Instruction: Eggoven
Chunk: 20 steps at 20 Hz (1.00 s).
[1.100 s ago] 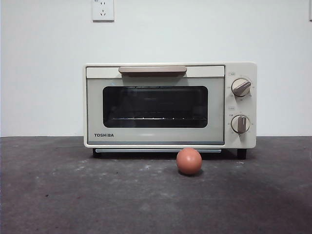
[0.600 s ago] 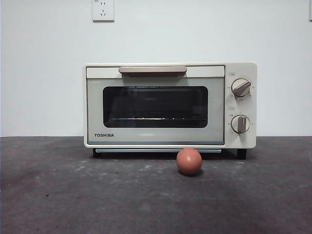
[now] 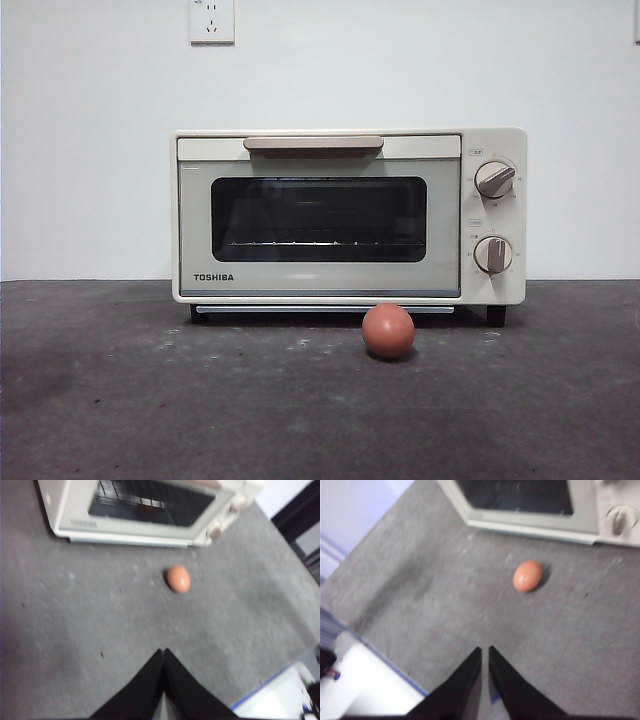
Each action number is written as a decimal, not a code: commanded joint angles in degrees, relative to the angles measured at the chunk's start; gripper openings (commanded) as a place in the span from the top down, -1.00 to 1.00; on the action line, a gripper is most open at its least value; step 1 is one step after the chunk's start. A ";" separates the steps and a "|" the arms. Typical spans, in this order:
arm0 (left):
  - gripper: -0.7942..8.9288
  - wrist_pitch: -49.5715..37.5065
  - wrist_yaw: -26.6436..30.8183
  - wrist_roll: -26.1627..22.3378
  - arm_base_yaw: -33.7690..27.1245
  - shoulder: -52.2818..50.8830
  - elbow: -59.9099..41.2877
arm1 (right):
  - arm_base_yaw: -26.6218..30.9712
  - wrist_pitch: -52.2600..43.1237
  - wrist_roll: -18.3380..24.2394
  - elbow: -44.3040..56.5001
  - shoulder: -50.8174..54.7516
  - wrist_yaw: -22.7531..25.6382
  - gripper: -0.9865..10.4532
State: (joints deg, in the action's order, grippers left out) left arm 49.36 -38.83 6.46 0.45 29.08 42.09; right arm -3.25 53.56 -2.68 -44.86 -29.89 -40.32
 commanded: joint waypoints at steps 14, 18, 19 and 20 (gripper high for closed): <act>0.82 0.13 -0.17 -2.58 0.66 0.31 1.07 | -2.23 -11.47 -7.61 -0.96 -5.57 0.50 0.19; 0.82 -0.24 -0.17 -2.58 0.66 0.31 1.07 | -8.81 -18.49 -11.21 -0.96 -14.58 5.40 0.19; 0.82 -0.37 -0.17 -2.58 0.66 0.31 1.07 | -10.91 -20.24 -12.11 -0.96 -16.90 7.50 0.19; 0.82 -0.66 -0.17 -2.58 0.68 0.31 1.07 | -13.79 -22.40 -12.92 -0.96 -19.96 10.19 0.19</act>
State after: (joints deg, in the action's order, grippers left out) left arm 49.50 -38.87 4.99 0.99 29.15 42.09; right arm -16.40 31.68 -13.96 -44.86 -49.25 -30.44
